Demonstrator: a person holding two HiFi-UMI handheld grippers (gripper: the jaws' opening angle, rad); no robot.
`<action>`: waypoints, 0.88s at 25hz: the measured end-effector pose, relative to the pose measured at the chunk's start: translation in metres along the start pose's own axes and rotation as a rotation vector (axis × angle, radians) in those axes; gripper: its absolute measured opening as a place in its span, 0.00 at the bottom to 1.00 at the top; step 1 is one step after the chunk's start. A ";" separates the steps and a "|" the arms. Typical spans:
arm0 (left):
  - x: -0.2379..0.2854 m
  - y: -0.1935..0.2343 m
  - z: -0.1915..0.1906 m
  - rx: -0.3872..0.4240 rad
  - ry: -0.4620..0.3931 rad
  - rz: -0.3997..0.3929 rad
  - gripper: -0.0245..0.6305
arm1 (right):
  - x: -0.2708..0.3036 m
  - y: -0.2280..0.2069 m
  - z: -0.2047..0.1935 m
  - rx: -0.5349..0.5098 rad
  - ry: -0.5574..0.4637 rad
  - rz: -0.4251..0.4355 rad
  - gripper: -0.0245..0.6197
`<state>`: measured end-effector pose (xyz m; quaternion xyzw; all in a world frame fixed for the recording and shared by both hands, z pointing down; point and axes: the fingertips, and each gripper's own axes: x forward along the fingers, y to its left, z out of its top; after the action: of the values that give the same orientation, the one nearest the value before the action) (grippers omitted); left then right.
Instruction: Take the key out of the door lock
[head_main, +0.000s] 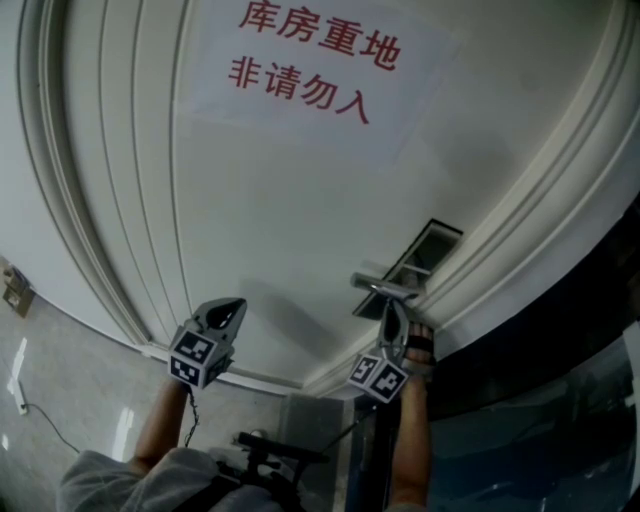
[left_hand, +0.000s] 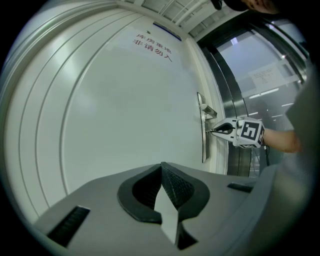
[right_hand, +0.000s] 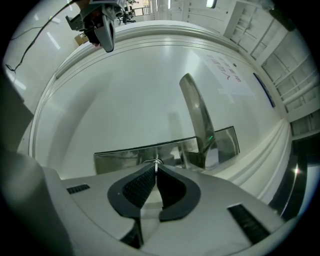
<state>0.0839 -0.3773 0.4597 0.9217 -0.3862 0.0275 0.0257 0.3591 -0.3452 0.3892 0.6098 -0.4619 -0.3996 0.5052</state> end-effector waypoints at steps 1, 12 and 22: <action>0.000 0.000 0.000 -0.001 0.000 0.001 0.03 | 0.000 0.000 0.000 -0.007 0.001 0.001 0.08; -0.005 0.000 -0.002 -0.006 -0.001 0.005 0.03 | 0.000 0.000 0.000 -0.097 0.028 0.012 0.07; -0.007 0.002 -0.003 -0.011 0.001 0.003 0.03 | -0.001 0.000 0.001 -0.128 0.036 0.008 0.07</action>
<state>0.0775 -0.3732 0.4627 0.9209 -0.3877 0.0261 0.0309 0.3582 -0.3444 0.3894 0.5814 -0.4284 -0.4152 0.5532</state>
